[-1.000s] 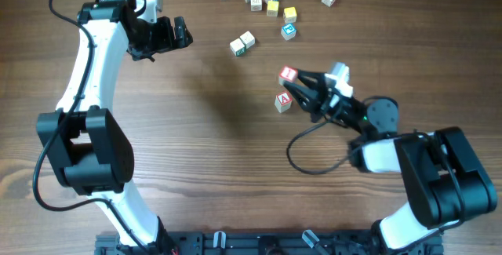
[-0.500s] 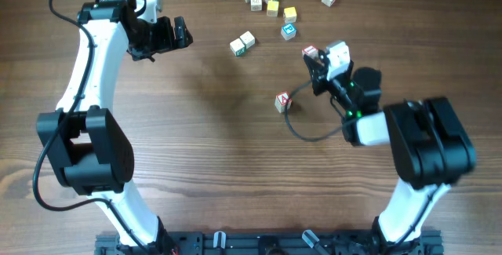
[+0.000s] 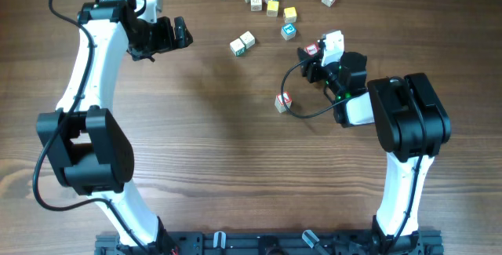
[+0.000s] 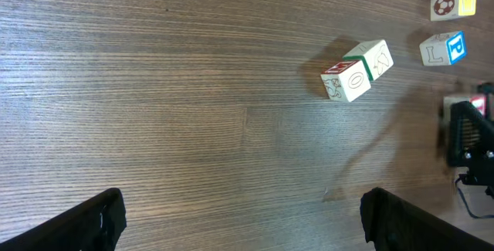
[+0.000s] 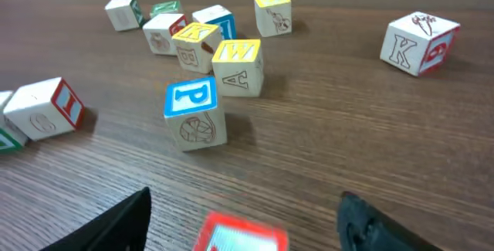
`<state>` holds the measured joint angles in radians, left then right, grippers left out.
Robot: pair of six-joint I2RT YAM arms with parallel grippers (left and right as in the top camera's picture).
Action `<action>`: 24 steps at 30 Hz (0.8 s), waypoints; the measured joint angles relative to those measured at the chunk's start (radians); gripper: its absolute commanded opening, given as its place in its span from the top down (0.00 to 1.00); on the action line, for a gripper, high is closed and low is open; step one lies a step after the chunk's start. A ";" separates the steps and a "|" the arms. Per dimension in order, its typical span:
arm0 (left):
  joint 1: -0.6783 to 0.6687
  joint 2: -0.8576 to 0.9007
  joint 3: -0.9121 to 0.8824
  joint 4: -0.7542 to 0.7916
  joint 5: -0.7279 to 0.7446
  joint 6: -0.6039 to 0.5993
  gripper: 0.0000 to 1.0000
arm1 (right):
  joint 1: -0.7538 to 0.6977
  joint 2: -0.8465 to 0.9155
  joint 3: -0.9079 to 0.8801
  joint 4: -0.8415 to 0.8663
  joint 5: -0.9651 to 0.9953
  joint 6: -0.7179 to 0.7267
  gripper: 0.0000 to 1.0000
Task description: Form a tower
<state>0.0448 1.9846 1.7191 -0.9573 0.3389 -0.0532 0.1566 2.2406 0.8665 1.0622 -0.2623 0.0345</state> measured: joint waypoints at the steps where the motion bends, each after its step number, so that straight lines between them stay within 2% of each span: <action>1: 0.000 0.000 0.000 0.000 0.000 0.000 0.00 | 0.000 0.000 0.000 0.000 -0.003 0.005 0.06; 2: 0.000 0.000 0.000 0.000 0.000 0.000 0.00 | 0.000 0.000 0.000 0.001 -0.005 0.007 0.01; 7: 0.000 0.000 0.000 0.000 0.000 0.000 0.00 | -0.019 -0.019 0.000 -0.023 -0.043 0.075 0.00; 10: 0.000 0.000 0.000 0.001 0.000 0.000 0.00 | -0.075 -0.205 -0.004 -0.257 -0.098 0.125 0.00; 15: 0.000 0.000 0.000 0.000 0.000 0.000 0.00 | -0.125 -0.729 0.007 -0.715 -0.157 0.179 0.00; 18: 0.000 0.000 0.000 0.000 0.000 0.000 0.00 | -0.125 -0.893 0.008 -0.831 -0.217 0.277 0.00; 21: 0.000 0.000 0.000 0.000 0.000 0.000 0.00 | -0.125 -0.910 0.009 -0.824 -0.251 0.438 0.00; 24: 0.000 0.000 0.000 0.000 0.000 0.000 0.00 | -0.118 -0.859 0.084 -1.038 -0.254 0.517 0.00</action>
<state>0.0448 1.9846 1.7191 -0.9569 0.3389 -0.0528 0.0387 1.3815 0.9501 0.0238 -0.5163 0.5518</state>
